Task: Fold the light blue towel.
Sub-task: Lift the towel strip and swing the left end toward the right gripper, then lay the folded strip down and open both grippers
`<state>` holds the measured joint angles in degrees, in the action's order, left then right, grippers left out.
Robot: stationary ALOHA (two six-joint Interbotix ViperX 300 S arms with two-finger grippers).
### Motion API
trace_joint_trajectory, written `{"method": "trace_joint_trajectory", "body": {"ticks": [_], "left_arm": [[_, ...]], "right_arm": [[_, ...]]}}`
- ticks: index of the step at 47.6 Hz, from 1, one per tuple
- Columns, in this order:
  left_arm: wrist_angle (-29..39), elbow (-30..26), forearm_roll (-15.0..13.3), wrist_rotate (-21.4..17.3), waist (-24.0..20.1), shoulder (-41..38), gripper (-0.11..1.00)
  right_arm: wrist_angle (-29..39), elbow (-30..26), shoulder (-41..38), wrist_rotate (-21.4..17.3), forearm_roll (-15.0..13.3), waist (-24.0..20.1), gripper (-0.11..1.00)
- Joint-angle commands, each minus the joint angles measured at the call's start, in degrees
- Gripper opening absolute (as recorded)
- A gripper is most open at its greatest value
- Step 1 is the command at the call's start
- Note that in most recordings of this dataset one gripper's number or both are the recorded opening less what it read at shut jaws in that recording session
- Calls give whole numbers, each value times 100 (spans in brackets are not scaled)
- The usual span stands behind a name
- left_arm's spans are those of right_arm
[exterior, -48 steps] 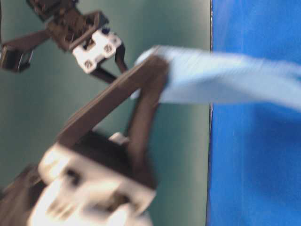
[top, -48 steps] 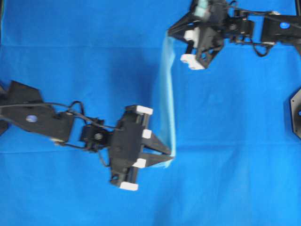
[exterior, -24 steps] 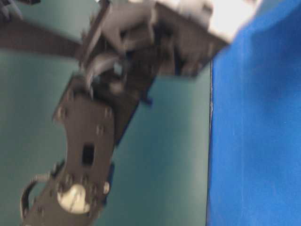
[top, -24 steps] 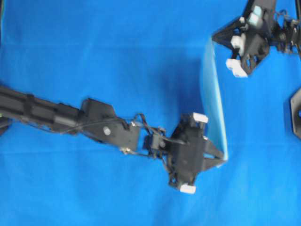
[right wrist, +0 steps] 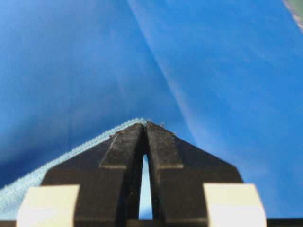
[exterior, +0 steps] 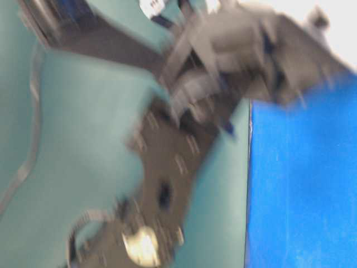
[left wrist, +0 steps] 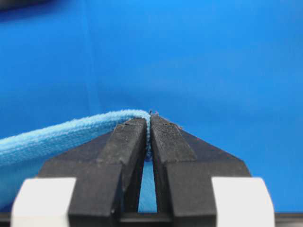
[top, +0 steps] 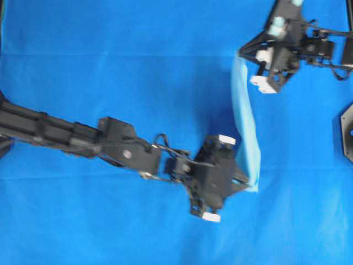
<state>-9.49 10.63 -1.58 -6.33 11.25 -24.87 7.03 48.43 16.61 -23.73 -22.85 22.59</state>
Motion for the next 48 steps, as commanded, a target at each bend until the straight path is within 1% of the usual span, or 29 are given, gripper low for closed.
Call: {"method": "trace_joint_trajectory", "body": {"ticks": [1,10,14,20,28,32,37,39,42,44,46,48], "left_arm": [[-202,422,-18,132,149,448,4],[-677,1415,-18,721,255,817,4],[-809,1731,-18,888,325,932,4],[-826,2048,-18,967,413,1037,4],[-809,2215,-18,967,422,1107,4],[-809,2250,-9,958,422,1116,7],[-782,2259,-18,958,422,1125,22],[-782,2250,-18,958,422,1125,30],[-782,2232,-18,949,422,1125,46],[-773,2232,-9,949,422,1125,55],[-773,2232,-18,923,422,1134,65],[-765,2224,-18,896,422,1151,71]], "right_arm": [[-334,-352,-387,-9,-9,88,2],[-571,-949,-1266,0,-9,62,2],[-571,-1178,-1538,0,-9,35,2],[-571,-1362,-1775,-9,-9,35,2],[-571,-1362,-1802,-9,9,26,2],[-571,-1354,-1802,-9,62,35,2],[-563,-1318,-1802,-9,141,26,2],[-563,-1301,-1802,-9,167,26,2],[-563,-1292,-1802,-9,193,0,3],[-563,-1274,-1802,-9,220,-35,11],[-554,-1266,-1793,-9,237,-53,23],[-527,-1257,-1793,-9,237,-88,38]]}}
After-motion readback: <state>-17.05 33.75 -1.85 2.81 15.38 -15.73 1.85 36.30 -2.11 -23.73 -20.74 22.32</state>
